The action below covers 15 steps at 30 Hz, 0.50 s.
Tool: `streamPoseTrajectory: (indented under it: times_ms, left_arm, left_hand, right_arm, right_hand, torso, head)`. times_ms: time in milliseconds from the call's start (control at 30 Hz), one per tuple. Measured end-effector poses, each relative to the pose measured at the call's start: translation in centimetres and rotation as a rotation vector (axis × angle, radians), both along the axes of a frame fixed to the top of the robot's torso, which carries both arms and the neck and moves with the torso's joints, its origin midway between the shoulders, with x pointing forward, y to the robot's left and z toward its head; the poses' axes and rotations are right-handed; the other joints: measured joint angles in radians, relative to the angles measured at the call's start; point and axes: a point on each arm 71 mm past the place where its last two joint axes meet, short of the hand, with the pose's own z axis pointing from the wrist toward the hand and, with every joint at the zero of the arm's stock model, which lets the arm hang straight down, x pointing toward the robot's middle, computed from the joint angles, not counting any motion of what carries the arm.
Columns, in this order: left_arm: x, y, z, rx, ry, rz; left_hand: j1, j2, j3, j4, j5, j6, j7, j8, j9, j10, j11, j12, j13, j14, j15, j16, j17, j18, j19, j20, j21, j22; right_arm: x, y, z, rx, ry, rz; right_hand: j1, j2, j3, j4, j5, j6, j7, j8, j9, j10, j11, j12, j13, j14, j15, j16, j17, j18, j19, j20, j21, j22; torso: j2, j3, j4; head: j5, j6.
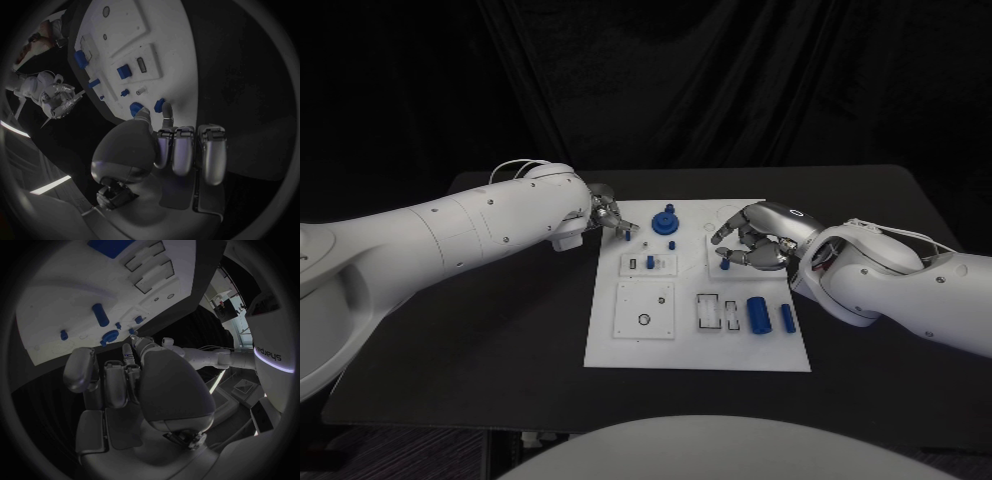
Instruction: Assemble the parts on the task board
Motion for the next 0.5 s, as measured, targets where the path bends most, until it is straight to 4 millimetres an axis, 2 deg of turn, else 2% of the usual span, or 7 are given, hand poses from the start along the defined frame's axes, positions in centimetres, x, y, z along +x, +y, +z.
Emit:
streamPoseTrajectory:
  times_ms: [500]
  left_arm:
    - [-0.07,0.13,-0.26,0.002,-0.002,0.012]
  left_hand:
    - [0.012,0.001,0.003,-0.003,0.011,-0.001,0.001,-0.004,0.003,0.004,0.004,0.0,0.0,0.0,0.0,0.0,0.0,0.0,-0.004,0.004,0.0,0.0]
  right_arm:
    - [0.0,-0.01,-0.07,-0.006,0.008,-0.001]
  right_hand:
    - [0.0,0.0,0.0,0.0,0.0,0.0,0.0,0.0,-0.001,0.0,0.0,0.0,0.001,0.0,0.0,0.0,0.0,0.0,0.0,0.0,-0.005,0.0]
  torso:
    - [0.0,-0.0001,0.0002]
  head:
    - [-0.002,0.0]
